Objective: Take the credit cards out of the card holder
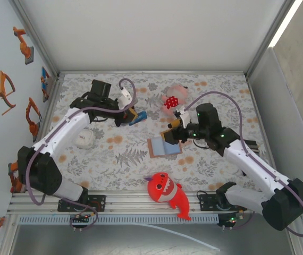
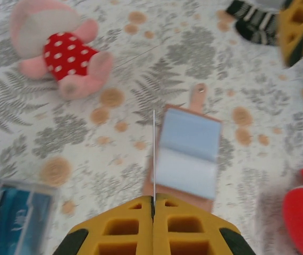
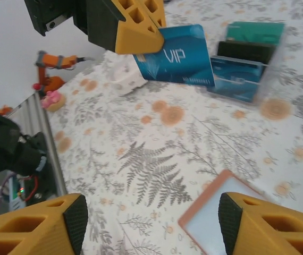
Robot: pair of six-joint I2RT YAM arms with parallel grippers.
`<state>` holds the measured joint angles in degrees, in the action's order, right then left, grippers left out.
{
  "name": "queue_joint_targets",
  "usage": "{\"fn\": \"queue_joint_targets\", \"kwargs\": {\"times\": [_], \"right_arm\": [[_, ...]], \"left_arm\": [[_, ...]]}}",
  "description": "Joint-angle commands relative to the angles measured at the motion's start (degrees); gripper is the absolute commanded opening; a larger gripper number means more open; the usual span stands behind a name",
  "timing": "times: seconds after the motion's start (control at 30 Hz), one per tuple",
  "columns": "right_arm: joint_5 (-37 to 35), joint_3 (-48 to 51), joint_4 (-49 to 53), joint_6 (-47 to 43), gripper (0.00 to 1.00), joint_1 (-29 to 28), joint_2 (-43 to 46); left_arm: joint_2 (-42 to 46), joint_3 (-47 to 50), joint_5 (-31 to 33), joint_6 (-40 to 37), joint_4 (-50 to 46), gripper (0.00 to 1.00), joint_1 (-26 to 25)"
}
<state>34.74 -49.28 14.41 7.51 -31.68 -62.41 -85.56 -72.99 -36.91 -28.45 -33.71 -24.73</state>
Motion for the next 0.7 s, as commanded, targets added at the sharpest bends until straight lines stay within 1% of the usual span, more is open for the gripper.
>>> {"fn": "queue_joint_targets", "kwargs": {"times": [0.0,0.07,0.13,0.2,0.4,0.67], "right_arm": [[-11.6,-2.5,4.4,1.4,0.67,0.1,1.4],[-16.5,-2.8,6.0,2.6,0.68,0.3,1.6],[-20.9,-2.8,6.6,4.2,0.68,0.5,1.8],[-22.8,-2.7,7.0,5.2,0.68,0.6,1.9],[-22.9,-2.4,6.8,6.4,0.69,0.7,2.3],[-24.3,-2.0,6.8,6.8,0.69,0.7,1.8]], "left_arm": [[-2.9,0.0,3.5,-4.4,3.4,0.00,2.7],[-4.6,0.0,5.4,-5.5,4.5,0.00,3.6],[-6.8,-0.6,8.6,-7.3,4.5,0.01,4.0],[-8.7,-1.1,10.1,-8.5,4.2,0.02,4.4],[-12.4,-1.3,9.6,-9.1,7.2,0.02,7.2],[-18.4,-5.3,9.6,-10.1,6.0,0.02,8.5]]}}
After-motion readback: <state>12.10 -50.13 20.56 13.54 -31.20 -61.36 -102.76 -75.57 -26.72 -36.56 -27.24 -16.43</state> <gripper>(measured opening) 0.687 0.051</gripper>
